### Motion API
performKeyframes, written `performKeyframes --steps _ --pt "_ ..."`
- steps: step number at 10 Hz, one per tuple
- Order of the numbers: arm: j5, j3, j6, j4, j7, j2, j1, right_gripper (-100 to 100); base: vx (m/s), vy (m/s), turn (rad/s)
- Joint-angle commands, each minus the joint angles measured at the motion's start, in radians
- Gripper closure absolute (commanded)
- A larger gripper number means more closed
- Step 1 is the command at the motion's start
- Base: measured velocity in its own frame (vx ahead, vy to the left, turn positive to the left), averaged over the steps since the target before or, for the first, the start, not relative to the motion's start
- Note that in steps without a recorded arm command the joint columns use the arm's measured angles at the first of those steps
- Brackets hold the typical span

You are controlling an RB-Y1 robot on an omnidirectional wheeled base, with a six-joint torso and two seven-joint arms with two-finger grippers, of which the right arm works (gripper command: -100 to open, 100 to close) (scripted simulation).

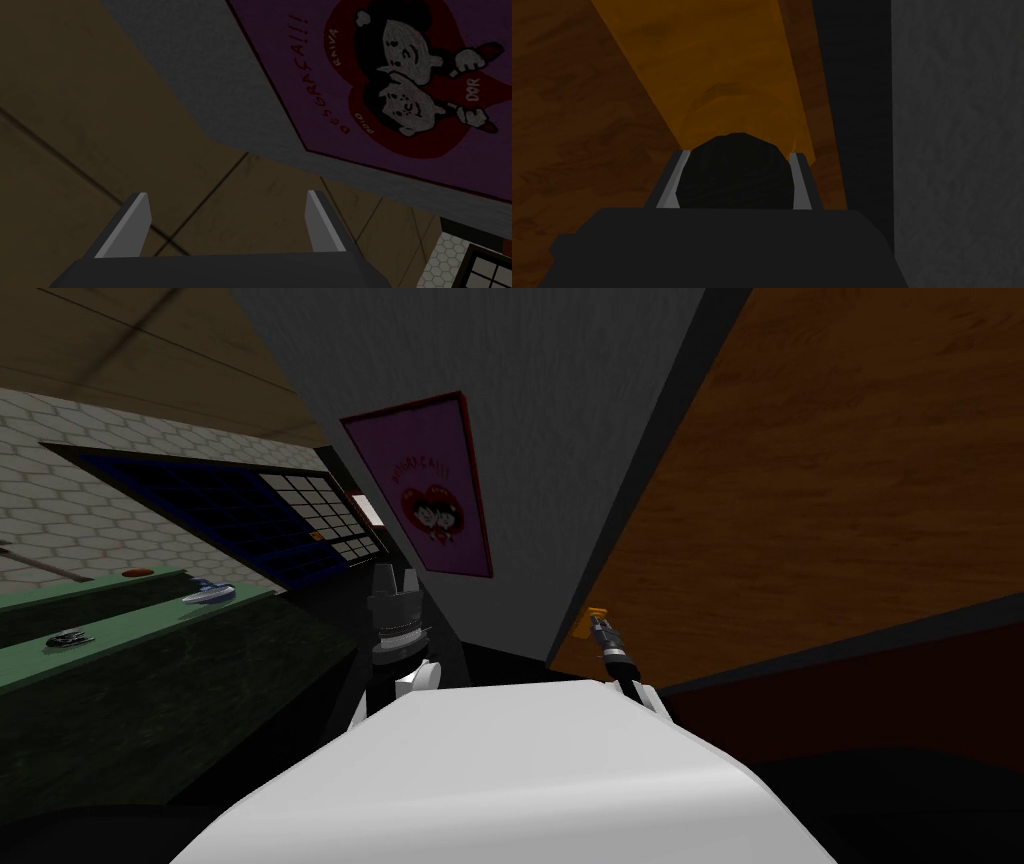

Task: Pull the door open

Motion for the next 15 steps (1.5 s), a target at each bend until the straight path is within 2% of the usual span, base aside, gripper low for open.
performKeyframes --steps 1,2,4,5,6,7,9,10,11,12,13,14,15 --pt "-0.045 0.020 -0.006 -0.008 -0.050 -0.005 0.002 100 -0.060 -0.019 0.044" --pt "-0.045 0.020 -0.006 -0.008 -0.059 -0.005 0.002 100 -0.048 -0.019 0.029" --pt "-0.111 0.045 -0.006 -0.016 -0.122 -0.014 0.008 100 -0.055 -0.017 0.037" --pt "-0.111 0.045 -0.006 -0.016 -0.135 -0.014 0.008 100 -0.053 -0.019 0.038" --pt "-0.147 0.059 -0.006 -0.020 -0.169 -0.019 0.011 100 -0.049 -0.015 0.034" --pt "-0.147 0.059 -0.006 -0.020 -0.175 -0.019 0.011 100 -0.038 -0.009 0.025" --pt "-0.217 0.089 -0.007 -0.029 -0.241 -0.030 0.017 100 -0.056 -0.010 0.039" --pt "-0.223 0.089 -0.007 -0.029 -0.256 -0.030 0.017 100 -0.063 -0.022 0.029" --pt "-0.264 0.104 -0.007 -0.034 -0.292 -0.036 0.021 100 -0.067 -0.025 0.071" --pt "-0.264 0.104 -0.007 -0.034 -0.297 -0.036 0.021 100 -0.043 -0.022 0.020" --pt "-0.306 0.120 -0.007 -0.039 -0.336 -0.042 0.025 100 -0.053 -0.022 0.030" --pt "-0.306 0.120 -0.007 -0.039 -0.338 -0.042 0.025 100 -0.043 -0.017 0.027" --pt "-0.348 0.137 -0.007 -0.043 -0.378 -0.048 0.028 100 -0.045 -0.011 0.026"
